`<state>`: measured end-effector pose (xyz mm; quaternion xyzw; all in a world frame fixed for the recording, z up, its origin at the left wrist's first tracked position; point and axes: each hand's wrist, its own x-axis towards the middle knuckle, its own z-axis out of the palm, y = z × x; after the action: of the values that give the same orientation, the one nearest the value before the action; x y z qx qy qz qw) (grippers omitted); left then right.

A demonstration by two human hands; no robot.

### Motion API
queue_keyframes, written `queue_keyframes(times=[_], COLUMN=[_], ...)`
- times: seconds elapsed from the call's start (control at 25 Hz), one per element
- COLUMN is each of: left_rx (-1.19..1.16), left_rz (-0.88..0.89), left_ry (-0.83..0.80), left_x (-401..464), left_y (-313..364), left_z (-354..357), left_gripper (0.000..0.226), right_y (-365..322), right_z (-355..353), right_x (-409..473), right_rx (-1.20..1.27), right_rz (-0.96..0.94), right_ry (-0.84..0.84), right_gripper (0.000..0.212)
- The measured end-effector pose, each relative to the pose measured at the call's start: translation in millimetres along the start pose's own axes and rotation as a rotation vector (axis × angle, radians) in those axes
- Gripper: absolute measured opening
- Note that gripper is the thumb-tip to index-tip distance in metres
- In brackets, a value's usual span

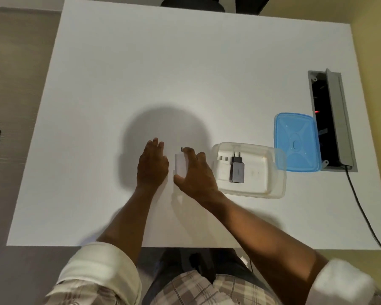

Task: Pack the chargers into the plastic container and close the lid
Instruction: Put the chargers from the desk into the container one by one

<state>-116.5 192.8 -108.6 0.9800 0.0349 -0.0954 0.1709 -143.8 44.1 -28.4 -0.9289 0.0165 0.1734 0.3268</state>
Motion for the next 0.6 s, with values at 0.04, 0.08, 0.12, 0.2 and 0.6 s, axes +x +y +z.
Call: queue_keyframes(times=[0.04, 0.08, 0.12, 0.2, 0.6], left_rx=[-0.04, -0.093, -0.158, -0.285, -0.312], left_rz=[0.03, 0.053, 0.06, 0.055, 0.239], left_ry=[0.009, 0.011, 0.009, 0.01, 0.016], left_x=[-6.1, -13.4, -20.8, -31.3, -48.9], left_y=[8.9, 18.9, 30.4, 52.8, 140.5], left_z=[-2.6, -5.6, -8.6, -16.3, -32.8], left_gripper=[0.042, 0.034, 0.031, 0.032, 0.056], right_y=[3.0, 7.0, 12.1, 26.9, 122.3], right_z=[-8.6, -20.0, -32.9, -57.5, -145.1], right_x=[-5.2, -11.4, -17.7, -27.1, -46.1], right_rx=[0.01, 0.03, 0.059, 0.103, 0.062], right_rz=[-0.015, -0.022, -0.017, 0.011, 0.174], right_ry=[0.02, 0.046, 0.076, 0.135, 0.183], right_gripper=[0.077, 0.076, 0.075, 0.074, 0.074])
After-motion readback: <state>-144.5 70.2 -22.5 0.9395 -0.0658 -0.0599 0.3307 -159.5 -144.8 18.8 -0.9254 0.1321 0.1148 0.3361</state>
